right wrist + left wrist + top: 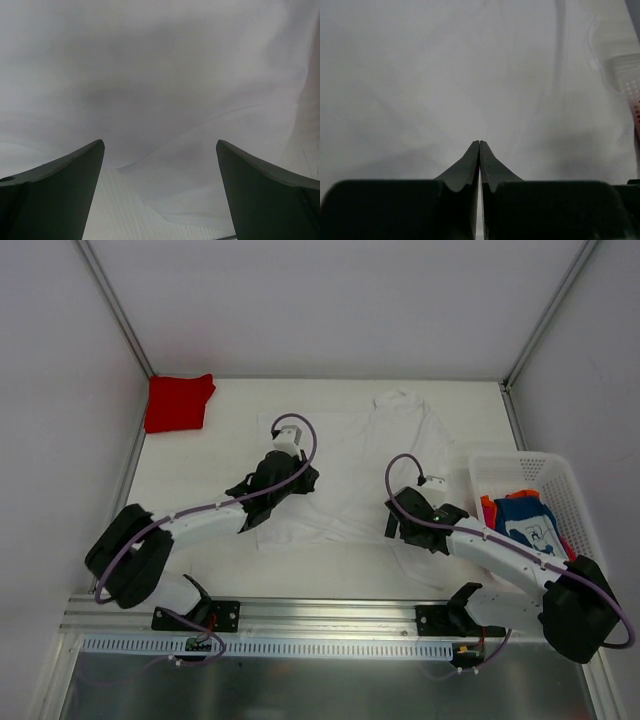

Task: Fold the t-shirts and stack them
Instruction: Flatten the tshirt out

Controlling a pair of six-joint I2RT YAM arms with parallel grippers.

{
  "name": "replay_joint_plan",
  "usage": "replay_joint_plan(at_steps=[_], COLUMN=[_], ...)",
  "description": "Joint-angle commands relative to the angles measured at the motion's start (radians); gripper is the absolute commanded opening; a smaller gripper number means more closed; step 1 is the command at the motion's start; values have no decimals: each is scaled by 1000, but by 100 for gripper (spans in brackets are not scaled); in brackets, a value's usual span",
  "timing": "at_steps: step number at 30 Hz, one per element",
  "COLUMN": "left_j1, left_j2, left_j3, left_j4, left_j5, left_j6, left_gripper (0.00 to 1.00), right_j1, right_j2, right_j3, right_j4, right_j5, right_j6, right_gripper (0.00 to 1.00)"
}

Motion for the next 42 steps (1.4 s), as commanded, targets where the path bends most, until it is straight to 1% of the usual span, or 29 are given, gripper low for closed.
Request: replay_joint_plan(at_steps=[1, 3, 7, 10, 14, 26, 31, 32, 36, 37, 42], left_j1=[-7, -7, -8, -8, -7, -7, -4, -2, 10, 16, 67], left_j2=[190, 266, 317, 331, 330, 233, 209, 203, 170, 163, 71], left_j3=[102, 142, 142, 144, 142, 50, 49, 47, 39, 33, -20], left_j4=[26, 20, 26, -25, -121, -321, -408, -448, -499, -514, -569], left_j5=[1, 21, 57, 28, -67, -227, -337, -374, -397, -405, -411], left_j6=[76, 47, 16, 15, 24, 64, 65, 65, 32, 3, -62], left_gripper=[0, 0, 0, 0, 0, 0, 0, 0, 0, 0, 0], right_j1=[10, 13, 15, 15, 13, 15, 18, 18, 19, 21, 20], right_j2=[21, 20, -28, -59, -68, -86, -114, -118, -154, -164, -195], right_j3=[11, 20, -3, -16, -9, -3, -13, -21, -32, -33, -49], right_j4=[1, -26, -39, -39, -45, -43, -46, -51, -63, -68, -80], right_j5=[32, 52, 75, 80, 80, 67, 58, 57, 58, 58, 66], right_j6=[26, 23, 27, 27, 24, 23, 32, 33, 38, 39, 44], right_gripper=[100, 100, 99, 100, 100, 99, 99, 99, 100, 99, 99])
